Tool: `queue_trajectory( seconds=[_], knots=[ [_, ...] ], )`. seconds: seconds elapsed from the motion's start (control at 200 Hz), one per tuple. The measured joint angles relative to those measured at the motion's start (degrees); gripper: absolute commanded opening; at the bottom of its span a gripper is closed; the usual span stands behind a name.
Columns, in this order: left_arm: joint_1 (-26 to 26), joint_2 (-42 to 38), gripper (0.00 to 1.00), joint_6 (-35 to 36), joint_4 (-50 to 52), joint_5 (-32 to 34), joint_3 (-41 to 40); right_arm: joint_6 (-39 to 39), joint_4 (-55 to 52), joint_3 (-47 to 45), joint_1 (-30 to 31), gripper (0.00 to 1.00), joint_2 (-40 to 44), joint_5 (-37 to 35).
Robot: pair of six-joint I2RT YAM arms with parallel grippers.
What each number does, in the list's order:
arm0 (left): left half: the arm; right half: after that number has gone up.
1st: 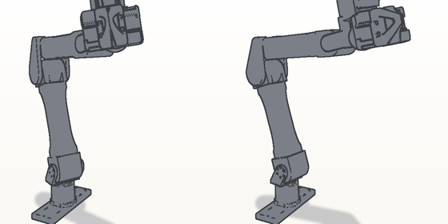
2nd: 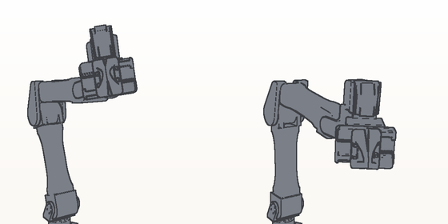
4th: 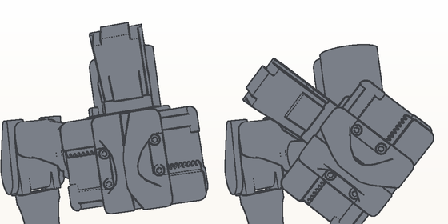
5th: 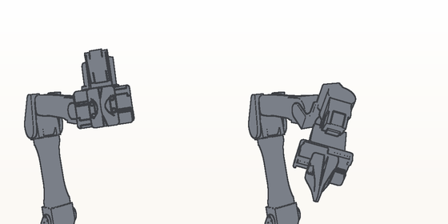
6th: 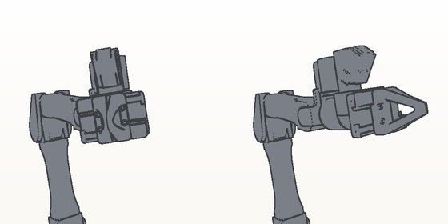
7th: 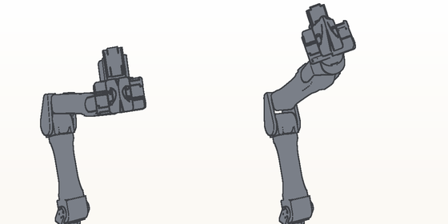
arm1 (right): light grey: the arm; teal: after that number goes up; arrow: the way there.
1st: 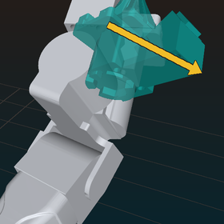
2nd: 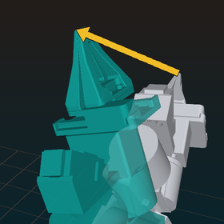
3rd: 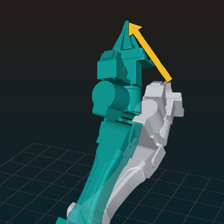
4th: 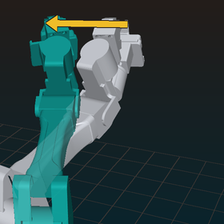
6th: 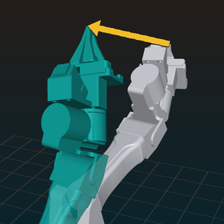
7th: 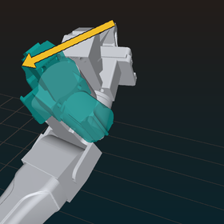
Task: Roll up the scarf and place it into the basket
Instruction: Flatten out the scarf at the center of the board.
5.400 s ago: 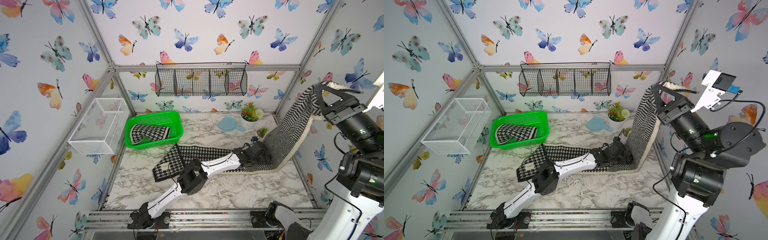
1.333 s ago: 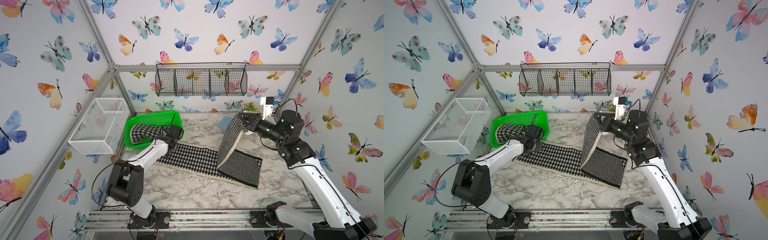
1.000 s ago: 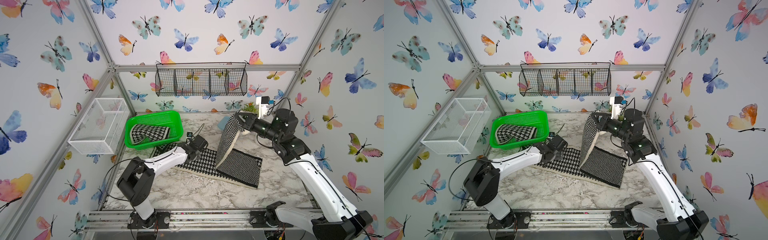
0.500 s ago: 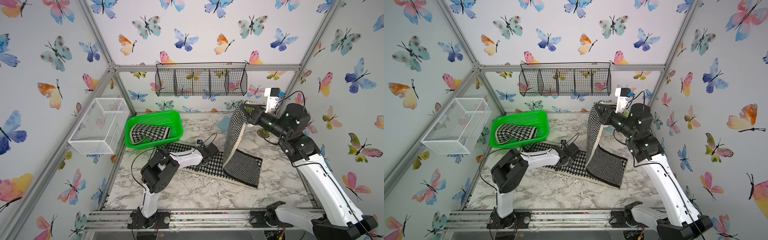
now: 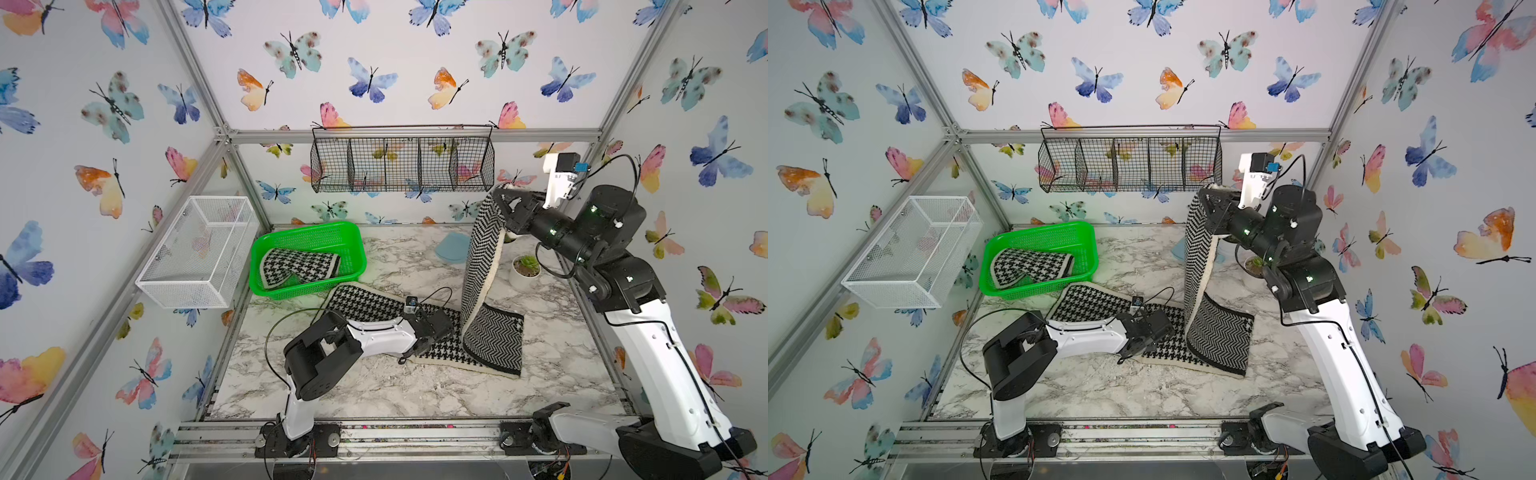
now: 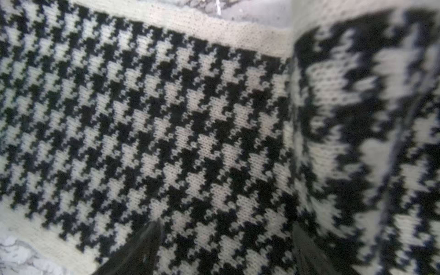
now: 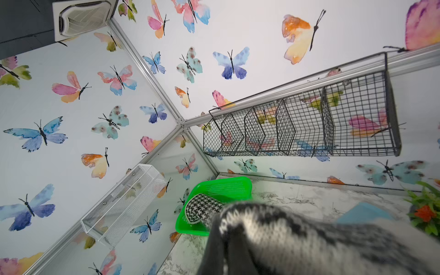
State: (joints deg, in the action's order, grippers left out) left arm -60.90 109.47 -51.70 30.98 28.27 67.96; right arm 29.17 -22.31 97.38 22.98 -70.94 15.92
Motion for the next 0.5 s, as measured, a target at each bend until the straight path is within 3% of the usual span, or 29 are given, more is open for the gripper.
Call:
queue_trajectory(
  seconds=[0.23,0.501],
  knots=[
    [-1.95,-4.70,0.90,-4.35,-0.11,-1.70,-5.81,-3.19,-4.79,8.26,0.00,0.05,-2.36,-2.12],
    [-1.27,-7.41,0.94,-7.45,0.55,-2.03,-8.76,-1.05,-2.89,3.63,0.00,0.02,-2.10,2.38]
  ],
)
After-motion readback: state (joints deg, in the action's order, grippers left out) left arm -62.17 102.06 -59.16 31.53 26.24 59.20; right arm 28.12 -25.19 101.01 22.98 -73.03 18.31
